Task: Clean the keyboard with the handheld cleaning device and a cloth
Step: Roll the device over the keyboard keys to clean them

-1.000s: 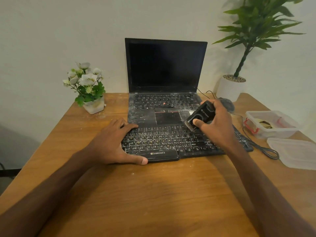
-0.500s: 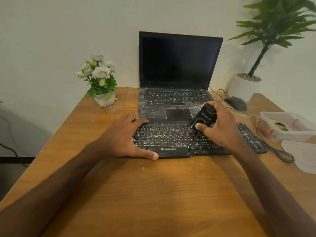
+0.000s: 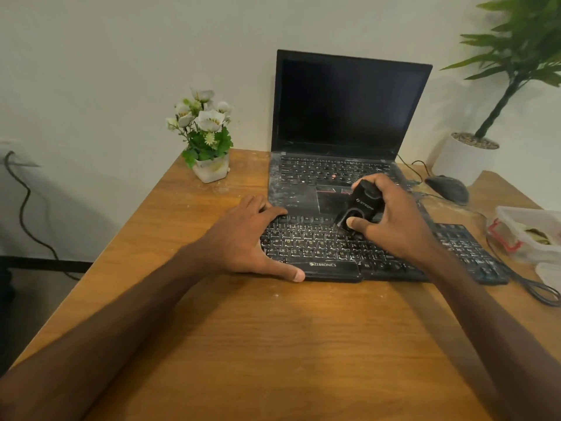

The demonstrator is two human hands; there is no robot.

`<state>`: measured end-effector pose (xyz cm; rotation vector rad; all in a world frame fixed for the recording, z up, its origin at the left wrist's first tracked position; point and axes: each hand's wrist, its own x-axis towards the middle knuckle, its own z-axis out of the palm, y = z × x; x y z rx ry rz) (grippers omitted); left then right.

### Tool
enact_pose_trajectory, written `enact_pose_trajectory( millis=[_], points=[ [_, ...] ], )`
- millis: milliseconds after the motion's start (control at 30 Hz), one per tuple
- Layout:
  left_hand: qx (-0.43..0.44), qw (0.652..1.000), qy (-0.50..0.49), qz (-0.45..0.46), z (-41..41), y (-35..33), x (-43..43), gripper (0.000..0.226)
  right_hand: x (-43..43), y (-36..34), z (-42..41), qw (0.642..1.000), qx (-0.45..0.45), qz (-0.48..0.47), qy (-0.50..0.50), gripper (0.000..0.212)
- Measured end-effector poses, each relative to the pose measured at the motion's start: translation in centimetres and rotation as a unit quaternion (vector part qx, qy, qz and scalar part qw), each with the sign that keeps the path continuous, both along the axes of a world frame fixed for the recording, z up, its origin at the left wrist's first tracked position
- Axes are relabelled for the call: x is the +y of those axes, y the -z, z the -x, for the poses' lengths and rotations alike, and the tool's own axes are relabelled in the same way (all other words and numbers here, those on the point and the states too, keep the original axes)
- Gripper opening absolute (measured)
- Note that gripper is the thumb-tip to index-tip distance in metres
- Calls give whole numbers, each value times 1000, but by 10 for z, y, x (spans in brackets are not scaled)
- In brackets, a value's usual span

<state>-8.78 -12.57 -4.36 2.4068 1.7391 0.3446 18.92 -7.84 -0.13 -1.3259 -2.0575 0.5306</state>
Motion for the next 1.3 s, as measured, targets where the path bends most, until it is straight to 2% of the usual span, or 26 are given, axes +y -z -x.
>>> enact_pose_trajectory(
  millis=[267, 400, 467, 633, 700, 833, 967, 1100, 1300],
  points=[
    [11, 1000, -11, 15, -1, 0, 2, 137, 3, 2, 39, 996, 15, 16, -81, 59],
    [7, 1000, -10, 15, -1, -1, -1, 136, 5, 2, 31, 982, 163, 82, -52, 57],
    [12, 1000, -7, 16, 1, -4, 0, 137, 10, 0, 21, 979, 188, 75, -33, 57],
    [21, 996, 28, 88, 17, -13, -1, 135, 8, -3, 4, 996, 77, 16, -44, 59],
    [3, 992, 26, 122, 30, -14, 0, 135, 6, -2, 0, 997, 60, 8, -51, 59],
    [-32, 995, 14, 97, 45, -7, 0, 130, 7, -2, 4, 998, 13, -8, -68, 61],
    [-60, 997, 22, 33, 44, 4, -3, 127, 4, 2, 22, 997, -3, -10, -82, 60],
    [-82, 996, 29, 26, 44, 7, -1, 125, -1, 3, 39, 995, -4, -12, -96, 59],
    [-83, 995, 29, 37, 42, 4, 0, 125, -6, 14, 63, 990, 77, -19, -114, 57]
  ],
)
